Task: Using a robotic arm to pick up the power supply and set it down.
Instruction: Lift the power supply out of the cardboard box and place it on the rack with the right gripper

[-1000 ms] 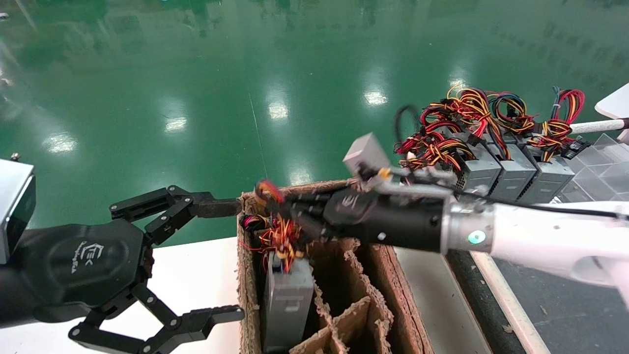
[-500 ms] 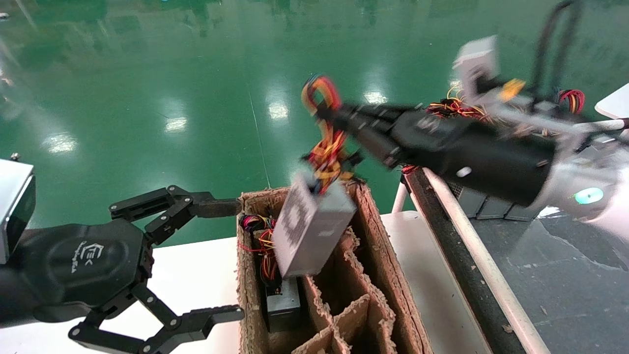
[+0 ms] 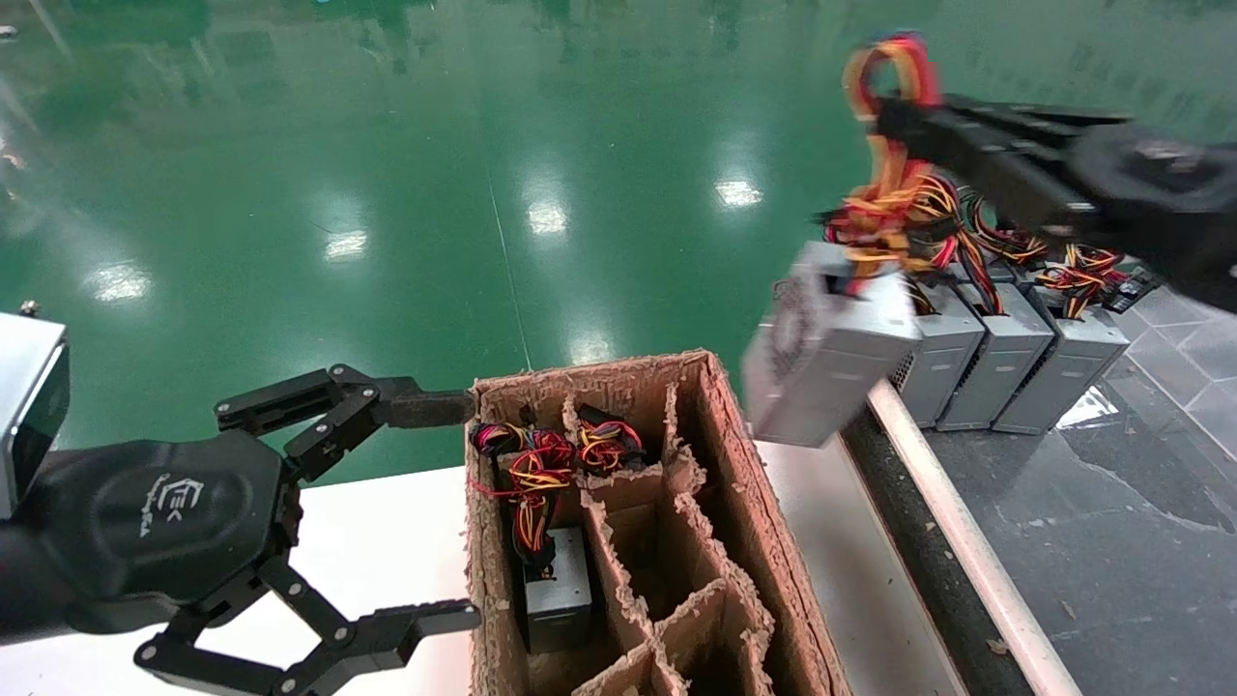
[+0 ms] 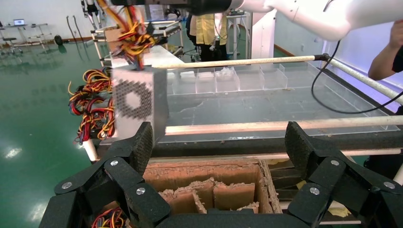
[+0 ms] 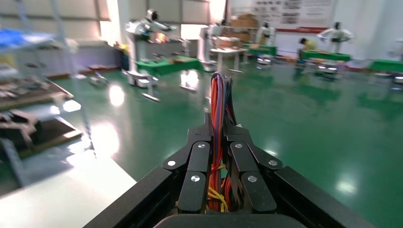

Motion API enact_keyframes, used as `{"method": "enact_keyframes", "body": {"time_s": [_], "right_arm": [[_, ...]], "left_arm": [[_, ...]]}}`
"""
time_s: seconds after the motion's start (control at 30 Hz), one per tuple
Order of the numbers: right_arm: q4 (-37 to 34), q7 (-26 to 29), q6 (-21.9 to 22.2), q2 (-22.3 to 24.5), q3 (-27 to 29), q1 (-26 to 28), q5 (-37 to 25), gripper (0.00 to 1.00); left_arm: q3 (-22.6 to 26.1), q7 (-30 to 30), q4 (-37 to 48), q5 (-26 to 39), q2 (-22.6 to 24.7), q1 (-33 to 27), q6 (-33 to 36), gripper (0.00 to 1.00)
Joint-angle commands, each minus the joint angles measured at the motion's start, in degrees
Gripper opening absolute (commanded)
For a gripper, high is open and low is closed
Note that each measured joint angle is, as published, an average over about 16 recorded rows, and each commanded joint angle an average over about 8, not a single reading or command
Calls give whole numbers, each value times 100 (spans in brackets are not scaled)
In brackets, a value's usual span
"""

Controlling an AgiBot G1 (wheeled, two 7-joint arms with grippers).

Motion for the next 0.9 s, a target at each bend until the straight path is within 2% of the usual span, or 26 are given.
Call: {"method": "enact_keyframes", "body": {"time_s": [0.03, 0.23, 0.47, 0.67, 0.9], "right_arm": [[-71, -43, -76, 230, 86, -27, 27, 0], [-418, -293, -131, 769, 302, -266, 38, 0], [-939, -629, -78, 1103, 406, -505, -79, 0], [-1364, -890, -114, 1151, 346, -562, -260, 0], [-1814, -1105, -128, 913, 148, -391, -553, 0]], "left_arm": [[0, 0, 0, 0, 0, 0, 0, 100], [1, 1, 0, -1, 0, 0, 0, 100], [2, 1, 0, -1, -1, -1, -1, 100], [3, 1, 0, -2, -1, -1, -1, 100], [4, 2, 0, -3, -2, -1, -2, 100]]}}
